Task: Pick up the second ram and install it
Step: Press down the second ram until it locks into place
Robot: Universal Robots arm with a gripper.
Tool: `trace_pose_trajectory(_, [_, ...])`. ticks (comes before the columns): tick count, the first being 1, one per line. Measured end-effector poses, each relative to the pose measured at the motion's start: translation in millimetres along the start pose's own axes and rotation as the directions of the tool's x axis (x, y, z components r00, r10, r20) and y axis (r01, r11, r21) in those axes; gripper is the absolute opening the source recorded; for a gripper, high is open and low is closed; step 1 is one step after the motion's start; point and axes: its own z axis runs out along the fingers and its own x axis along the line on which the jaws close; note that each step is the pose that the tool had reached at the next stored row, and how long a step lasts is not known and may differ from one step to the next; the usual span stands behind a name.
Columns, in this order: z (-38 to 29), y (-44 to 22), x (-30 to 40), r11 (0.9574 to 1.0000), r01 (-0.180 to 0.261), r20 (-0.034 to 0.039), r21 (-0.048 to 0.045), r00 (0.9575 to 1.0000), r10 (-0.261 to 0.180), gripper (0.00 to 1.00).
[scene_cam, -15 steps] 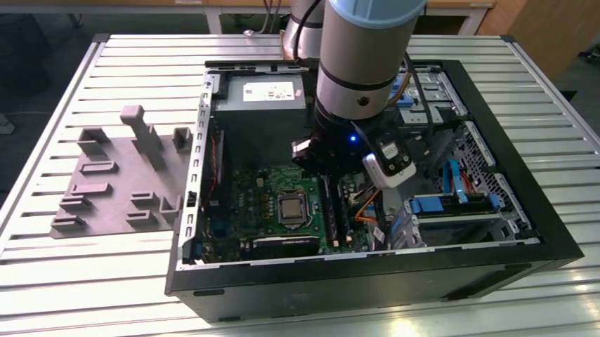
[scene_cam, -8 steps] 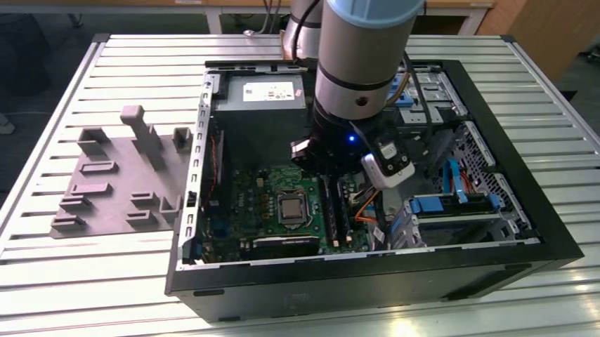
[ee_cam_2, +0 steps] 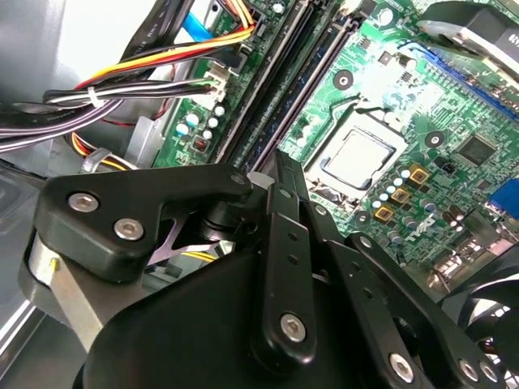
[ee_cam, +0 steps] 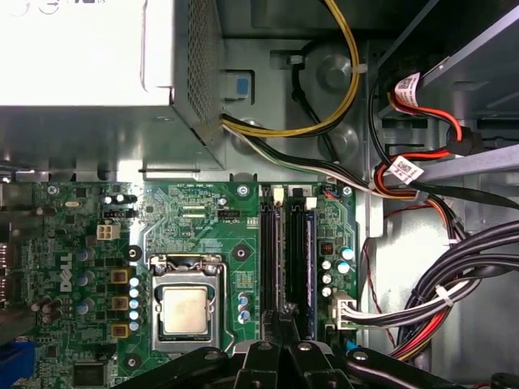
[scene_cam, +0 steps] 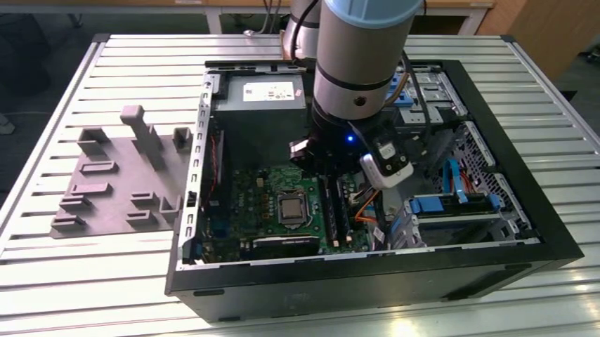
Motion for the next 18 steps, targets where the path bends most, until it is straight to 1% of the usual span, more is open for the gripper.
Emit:
trace_pose_trajectory(2, [0.0, 0.0, 0.1, 1.0000, 0.000, 0.0000, -0.0002, 1.0000, 0.000, 0.11])
trace_pose_trajectory(3, [0.1, 0.0, 0.2, 1.0000, 0.000, -0.0001, -0.0017, 1.0000, 0.000, 0.11])
trace_pose_trajectory(7, [1.0, 1.4, 0.1, 0.9999, 0.000, -0.0002, -0.0109, 1.0000, 0.000, 0.11])
trace_pose_trajectory(12, [1.8, 4.4, 0.3, 0.9998, 0.000, -0.0003, -0.0185, 1.0000, 0.000, 0.11])
trace_pose_trajectory(18, [2.7, 9.4, 0.4, 0.9997, 0.000, -0.0004, -0.0240, 1.0000, 0.000, 0.11])
